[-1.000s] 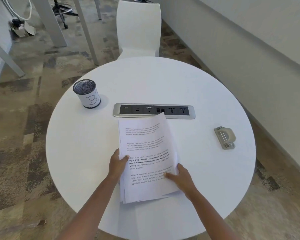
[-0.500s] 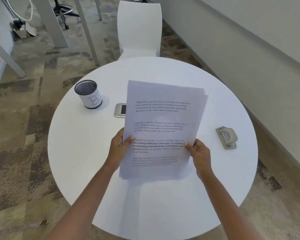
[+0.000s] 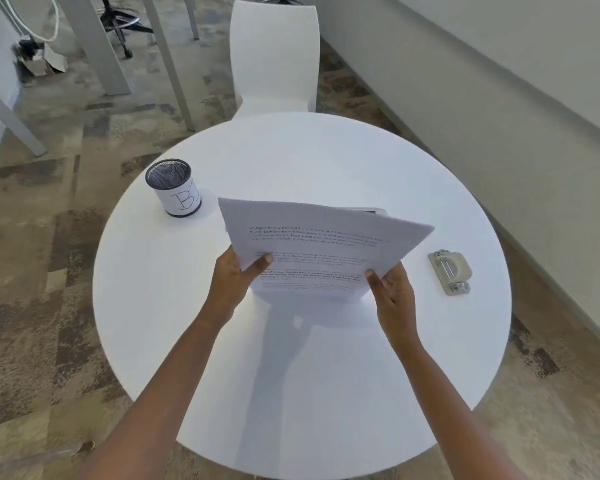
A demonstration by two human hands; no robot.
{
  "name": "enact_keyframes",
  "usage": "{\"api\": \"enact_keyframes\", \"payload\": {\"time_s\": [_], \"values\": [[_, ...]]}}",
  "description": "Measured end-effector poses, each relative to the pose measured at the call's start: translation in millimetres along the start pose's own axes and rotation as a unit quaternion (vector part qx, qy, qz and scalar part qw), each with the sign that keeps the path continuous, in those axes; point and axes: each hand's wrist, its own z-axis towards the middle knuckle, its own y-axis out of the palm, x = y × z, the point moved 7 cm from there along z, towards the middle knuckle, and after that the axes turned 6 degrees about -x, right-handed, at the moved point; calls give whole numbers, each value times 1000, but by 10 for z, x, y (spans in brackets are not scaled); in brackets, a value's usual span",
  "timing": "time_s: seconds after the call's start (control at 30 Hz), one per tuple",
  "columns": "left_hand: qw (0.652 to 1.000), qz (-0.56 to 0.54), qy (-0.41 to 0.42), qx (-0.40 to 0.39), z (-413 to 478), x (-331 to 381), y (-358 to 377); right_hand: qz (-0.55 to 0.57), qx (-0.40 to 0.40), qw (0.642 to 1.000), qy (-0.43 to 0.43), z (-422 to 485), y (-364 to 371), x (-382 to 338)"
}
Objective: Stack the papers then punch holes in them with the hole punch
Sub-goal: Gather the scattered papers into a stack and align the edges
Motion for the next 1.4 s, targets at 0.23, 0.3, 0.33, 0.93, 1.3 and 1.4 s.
{"api": "enact_keyframes", "payload": {"time_s": [0.23,0.3,0.33,0.93,1.3,1.4], "values": [[1000,1,-8,8,-20,-19,47,-8,14,1000,1,43,43,-73],[1000,-8,-17,12,-31,-61,46,-39,7,999,22,48,46,-9],[1000,-13,-22,16,-37,-80,44,-54,10,998,40,45,36,30],[960,-255,-111,20,-133,-248,387,271,-26,900,340,-292,154,905],[951,-242,-155,118,-85,-450,21,174,30,950,256,-199,-216,787],[960,-201,-141,131,-28,-417,-276,137,47,964,223,-164,-395,767]]}}
